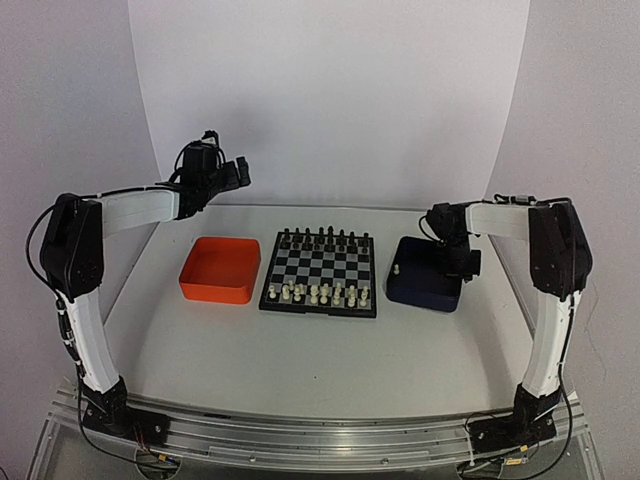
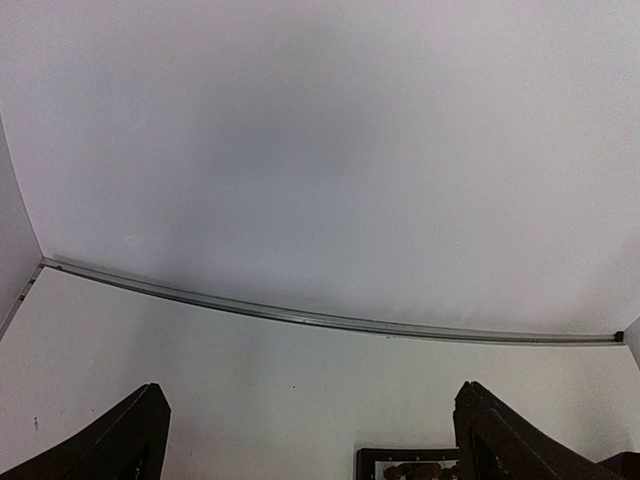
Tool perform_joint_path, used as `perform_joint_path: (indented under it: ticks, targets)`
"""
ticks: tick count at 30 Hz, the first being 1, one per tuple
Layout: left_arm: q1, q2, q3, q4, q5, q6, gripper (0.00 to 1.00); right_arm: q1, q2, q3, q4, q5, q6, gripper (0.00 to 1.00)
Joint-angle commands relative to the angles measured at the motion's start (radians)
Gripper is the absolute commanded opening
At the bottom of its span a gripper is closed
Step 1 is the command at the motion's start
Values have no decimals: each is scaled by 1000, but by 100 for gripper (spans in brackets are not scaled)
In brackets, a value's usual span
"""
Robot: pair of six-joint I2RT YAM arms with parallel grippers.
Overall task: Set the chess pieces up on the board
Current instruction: Adjust the storage box at the center of the board, then pick up the chess piece from the storage box.
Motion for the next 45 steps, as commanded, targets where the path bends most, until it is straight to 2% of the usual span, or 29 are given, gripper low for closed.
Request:
perform_joint_path:
  ticks: [1,4,8,13,16,18,23,30,39,45]
  targets:
    - [5,3,64,-6,4,-9,100,-7,-6,-14,-15,85,56,33]
    - [5,1,62,-10,-1,-11,100,-7,-18,14,-15,46,-60,46]
    - [4,-11,48,-7,-1,-16,100,-7,-55,82,-2,-22,-276,58]
    - [5,-39,3,23,7,-15,100,-9,-70,127,107,-380,-700,61]
    - [5,-65,-32,45,4,-17,100,-17,-51,103,183,-716,-885,62]
    - [5,-81,-50,53,6,-18,100,-25,-12,96,236,-806,-954,63]
    - [5,-119,-89,61,0,-18,100,-65,108,167,277,-979,-961,61]
    - [5,-158,-137,73,-13,-40,100,-82,162,174,335,-960,-1028,59]
    - [5,-166,-159,77,-11,-79,100,-107,184,178,357,-1053,-1090,55]
    - [4,-173,-168,83,-5,-83,100,-102,188,165,406,-990,-1076,53]
